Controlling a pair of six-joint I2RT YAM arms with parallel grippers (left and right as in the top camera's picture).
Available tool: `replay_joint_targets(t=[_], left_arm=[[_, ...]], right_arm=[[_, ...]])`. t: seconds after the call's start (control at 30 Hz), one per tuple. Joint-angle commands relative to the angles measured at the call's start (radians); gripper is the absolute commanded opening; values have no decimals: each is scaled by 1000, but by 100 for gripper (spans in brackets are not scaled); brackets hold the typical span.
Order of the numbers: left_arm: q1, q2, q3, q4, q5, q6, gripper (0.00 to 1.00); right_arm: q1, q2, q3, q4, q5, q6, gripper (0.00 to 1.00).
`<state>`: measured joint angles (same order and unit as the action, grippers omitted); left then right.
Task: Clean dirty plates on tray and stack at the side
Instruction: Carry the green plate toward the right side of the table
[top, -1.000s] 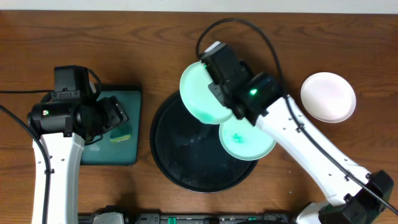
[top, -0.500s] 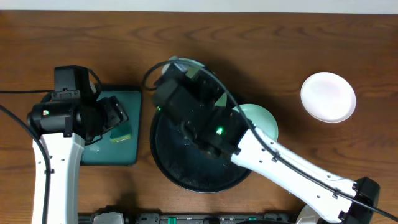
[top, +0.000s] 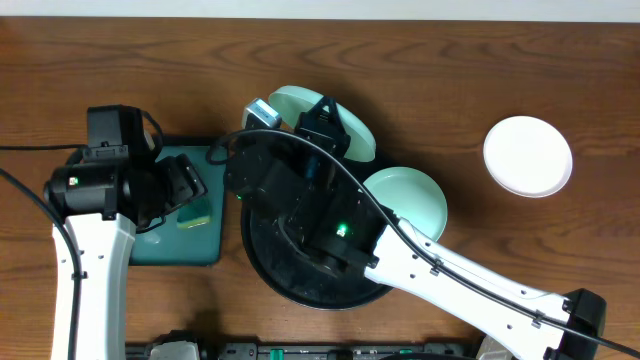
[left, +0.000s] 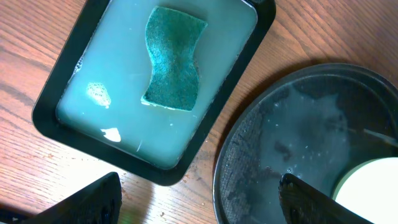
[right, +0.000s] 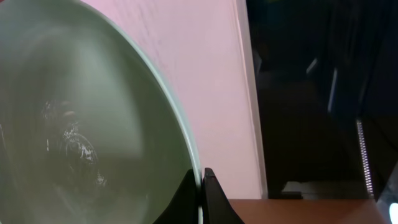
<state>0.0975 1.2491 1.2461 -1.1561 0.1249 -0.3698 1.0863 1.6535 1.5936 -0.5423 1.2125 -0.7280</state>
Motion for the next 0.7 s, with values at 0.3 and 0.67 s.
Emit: replay_joint_targets(t=[0.3, 0.67], left_arm=[[2, 4, 16, -7, -6, -5, 81], [2, 4, 16, 0, -5, 9, 81]], right_arm=[[-14, 47, 13, -15, 14, 43, 1], [-21, 46, 13, -93, -140, 146, 1]])
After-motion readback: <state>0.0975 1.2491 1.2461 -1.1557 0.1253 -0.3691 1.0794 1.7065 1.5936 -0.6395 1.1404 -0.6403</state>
